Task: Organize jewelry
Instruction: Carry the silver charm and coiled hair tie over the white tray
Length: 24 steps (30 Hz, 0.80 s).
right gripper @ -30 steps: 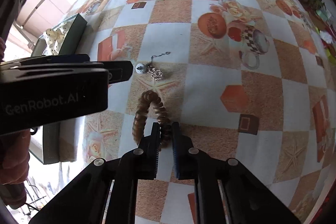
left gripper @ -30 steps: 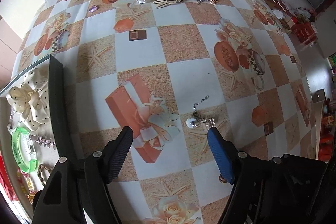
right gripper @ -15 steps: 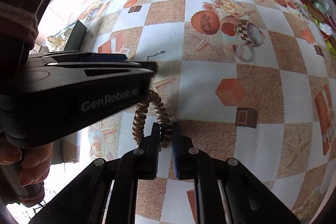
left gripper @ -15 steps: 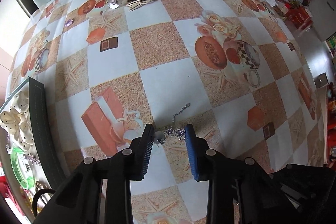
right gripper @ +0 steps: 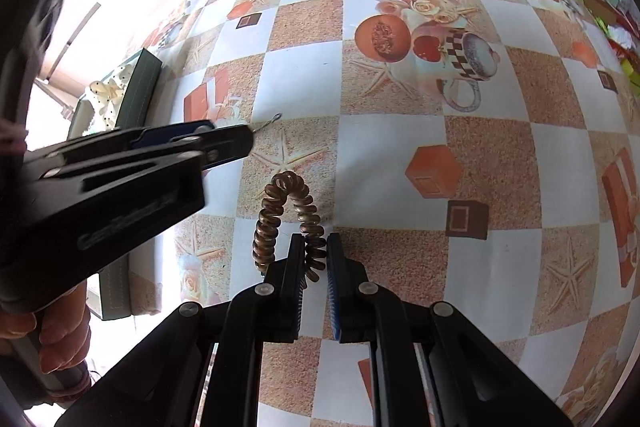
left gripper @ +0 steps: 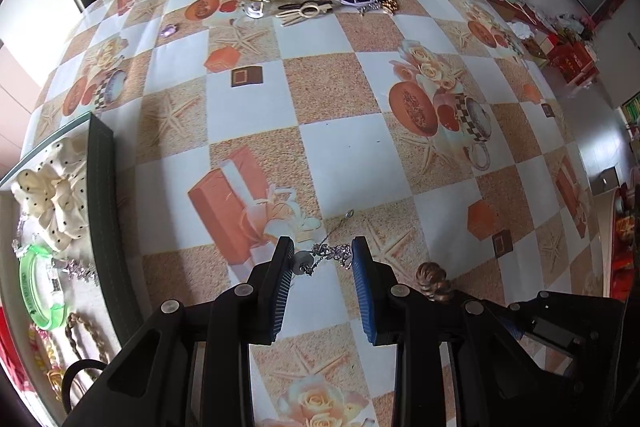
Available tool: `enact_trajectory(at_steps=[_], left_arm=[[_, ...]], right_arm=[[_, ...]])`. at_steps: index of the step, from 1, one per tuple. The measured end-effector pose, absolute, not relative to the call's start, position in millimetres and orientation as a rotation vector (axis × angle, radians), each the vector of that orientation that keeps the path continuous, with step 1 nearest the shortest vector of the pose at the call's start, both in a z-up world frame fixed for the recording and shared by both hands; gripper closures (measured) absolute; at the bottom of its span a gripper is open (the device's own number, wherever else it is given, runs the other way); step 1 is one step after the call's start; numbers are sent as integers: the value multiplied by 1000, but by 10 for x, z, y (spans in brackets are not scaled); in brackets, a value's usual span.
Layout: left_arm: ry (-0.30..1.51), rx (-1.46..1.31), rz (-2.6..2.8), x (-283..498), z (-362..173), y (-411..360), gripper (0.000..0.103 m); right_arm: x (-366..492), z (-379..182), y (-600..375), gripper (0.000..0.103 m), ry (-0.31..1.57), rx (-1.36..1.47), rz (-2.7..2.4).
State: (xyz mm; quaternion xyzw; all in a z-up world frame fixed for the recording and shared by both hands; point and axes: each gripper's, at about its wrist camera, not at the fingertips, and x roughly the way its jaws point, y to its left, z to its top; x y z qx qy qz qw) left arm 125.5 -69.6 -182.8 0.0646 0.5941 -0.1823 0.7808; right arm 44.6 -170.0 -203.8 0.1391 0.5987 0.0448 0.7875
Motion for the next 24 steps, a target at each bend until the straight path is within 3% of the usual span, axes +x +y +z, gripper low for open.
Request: enact_trajectory(at_steps=[24], left_arm=[[1176, -34, -224, 959, -1102, 121, 70]], right_arm=[[607, -1529, -1550, 91, 1282, 343, 145]])
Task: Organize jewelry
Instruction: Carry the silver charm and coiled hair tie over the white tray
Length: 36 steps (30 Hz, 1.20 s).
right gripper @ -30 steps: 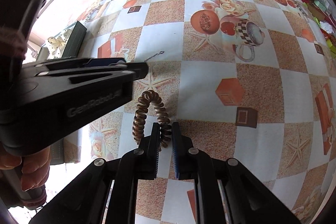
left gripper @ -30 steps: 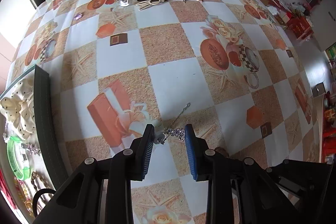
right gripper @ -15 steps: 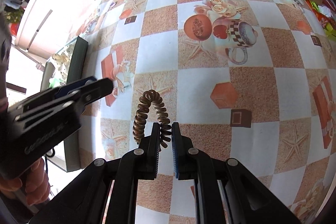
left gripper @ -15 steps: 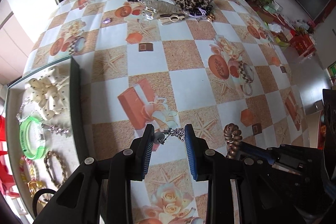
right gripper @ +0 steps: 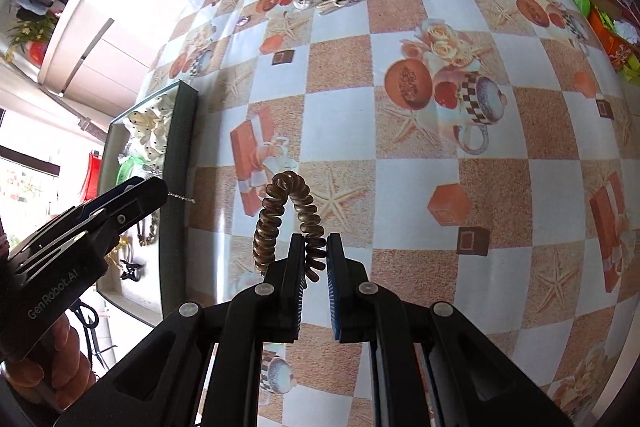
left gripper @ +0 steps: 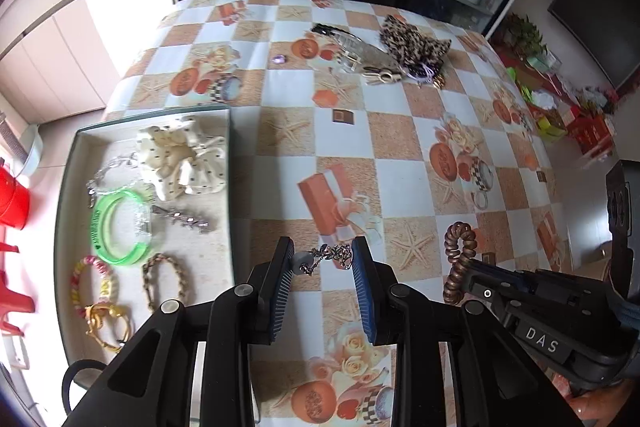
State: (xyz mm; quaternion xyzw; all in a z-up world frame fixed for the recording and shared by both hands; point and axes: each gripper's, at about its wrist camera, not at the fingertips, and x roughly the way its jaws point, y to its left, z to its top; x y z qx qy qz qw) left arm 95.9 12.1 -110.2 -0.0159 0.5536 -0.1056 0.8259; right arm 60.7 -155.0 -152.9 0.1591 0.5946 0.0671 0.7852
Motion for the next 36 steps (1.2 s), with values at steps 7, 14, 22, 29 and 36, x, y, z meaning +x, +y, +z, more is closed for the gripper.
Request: enact_trajectory(at_steps=[7, 14, 22, 29, 36], left_arm=[[1151, -83, -159, 838, -989, 543, 70], [1149, -133, -76, 656, -1024, 1021, 70], [1158, -187, 36, 405, -1100, 1610, 70], [1192, -200, 94, 227, -1247, 1973, 70], [1244, -195, 81, 156, -1464, 2010, 70]], right_arm=[[692, -1339, -1250, 91, 1268, 295, 203], [753, -1269, -793, 91, 1273, 236, 281], [802, -1218, -190, 91, 1279, 162, 388], [827, -1297, 275, 91, 1306, 96, 465], [813, -1471, 541, 91, 1368, 43, 510]])
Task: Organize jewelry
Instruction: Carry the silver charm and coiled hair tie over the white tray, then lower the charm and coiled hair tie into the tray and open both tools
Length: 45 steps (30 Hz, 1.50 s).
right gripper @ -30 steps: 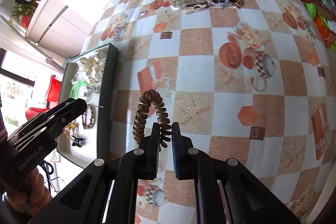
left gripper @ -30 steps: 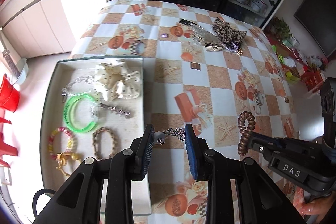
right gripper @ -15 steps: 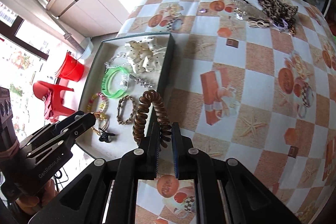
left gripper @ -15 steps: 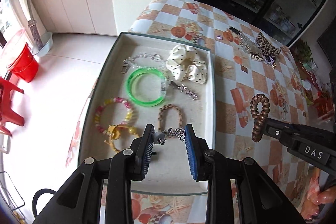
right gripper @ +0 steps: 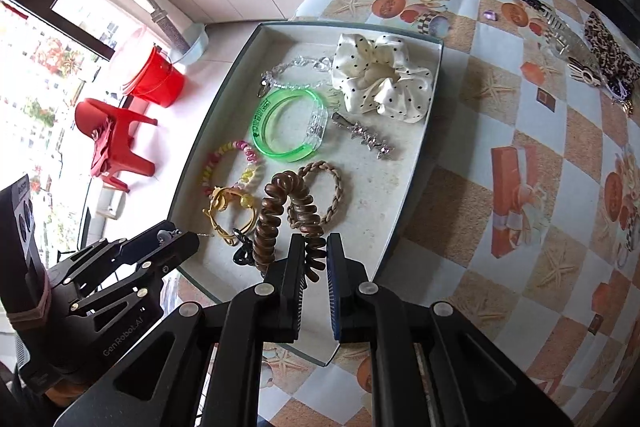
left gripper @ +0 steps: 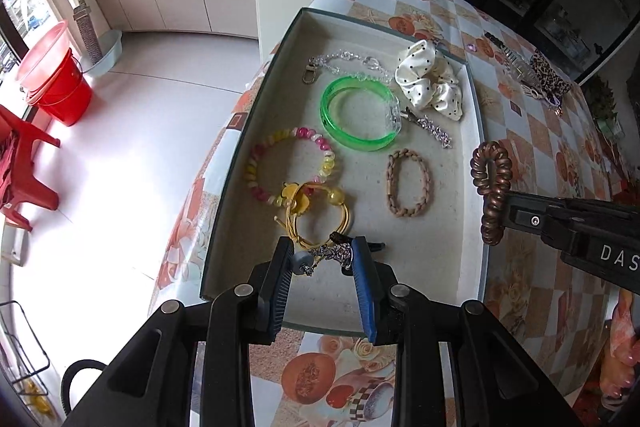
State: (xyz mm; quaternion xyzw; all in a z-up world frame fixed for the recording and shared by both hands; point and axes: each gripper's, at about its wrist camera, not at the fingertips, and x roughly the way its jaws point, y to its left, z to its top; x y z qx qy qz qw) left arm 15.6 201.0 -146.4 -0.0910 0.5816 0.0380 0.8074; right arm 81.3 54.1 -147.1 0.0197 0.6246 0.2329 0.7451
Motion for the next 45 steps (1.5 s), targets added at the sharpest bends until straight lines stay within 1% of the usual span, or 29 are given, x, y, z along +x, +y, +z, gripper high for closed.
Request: enact_trajectory(at_steps=[11, 17, 26, 32, 45], left_arm=[[1335, -165, 80, 148, -1807, 1963, 70], [1351, -152, 92, 234, -1935, 1970, 70], [1327, -168, 100, 402, -1968, 1993, 70], [1297, -202, 96, 492, -1880, 2075, 70], [1316, -172, 129, 529, -1989, 2002, 70]], right_arm=[[912, -1775, 612, 91, 1435, -18, 479], [990, -1913, 684, 91, 1452, -49, 483], [1168, -2000, 779, 91, 1439, -69, 456], [1311, -1989, 727, 91, 1425, -75, 434], [1348, -2137, 795, 91, 1450, -80, 425]])
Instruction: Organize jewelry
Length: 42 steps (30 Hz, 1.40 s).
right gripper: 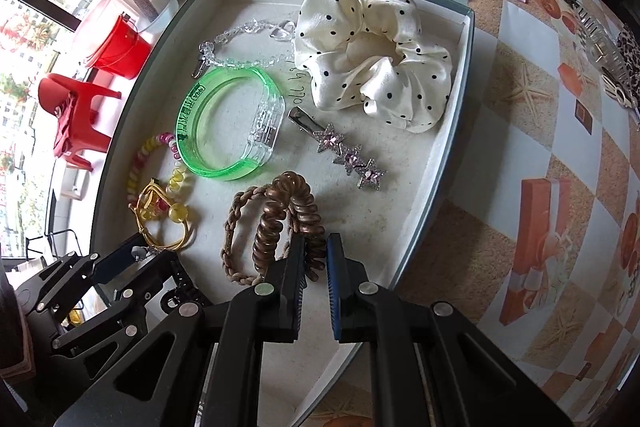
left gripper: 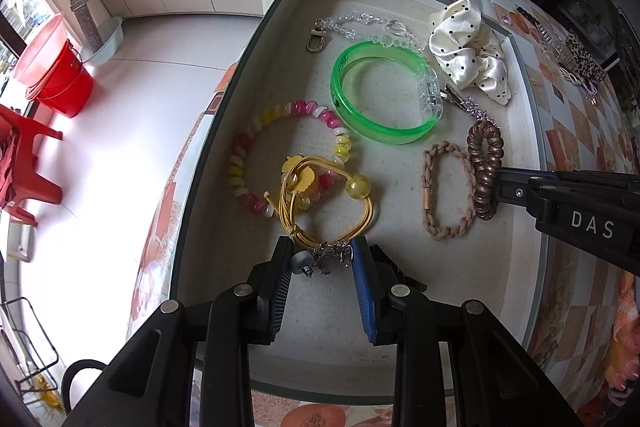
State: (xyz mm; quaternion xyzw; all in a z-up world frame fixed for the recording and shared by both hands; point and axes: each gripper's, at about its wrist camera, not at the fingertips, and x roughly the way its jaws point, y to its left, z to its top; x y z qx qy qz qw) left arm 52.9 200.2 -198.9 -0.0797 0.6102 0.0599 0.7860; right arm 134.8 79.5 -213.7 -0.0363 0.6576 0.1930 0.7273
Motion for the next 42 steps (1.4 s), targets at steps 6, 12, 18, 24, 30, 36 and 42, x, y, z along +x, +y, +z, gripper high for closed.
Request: enact_trajectory(at_steps=[6, 12, 18, 24, 30, 36, 42], left_arm=[[1319, -172, 152, 524, -1982, 1991, 70], [1314, -157, 166, 493, -1928, 1988, 69], [1309, -145, 179, 478, -1886, 1985, 69], [1307, -135, 191, 452, -1868, 1992, 65], [1273, -121, 199, 434, -1746, 1972, 10], [1293, -129, 190, 448, -1739, 1951, 10], [1313, -115, 198, 380, -1715, 1920, 0]], right_arm=[[1341, -2140, 827, 91, 1452, -94, 421], [1325, -2129, 842, 83, 1467, -88, 431], [1262, -1980, 839, 60, 1436, -78, 451], [1207, -1818, 746, 60, 1400, -50, 430], [1117, -1733, 620, 60, 1387, -28, 408], [1066, -1723, 544, 60, 1399, -19, 398], [1018, -1704, 542, 60, 1415, -20, 396]])
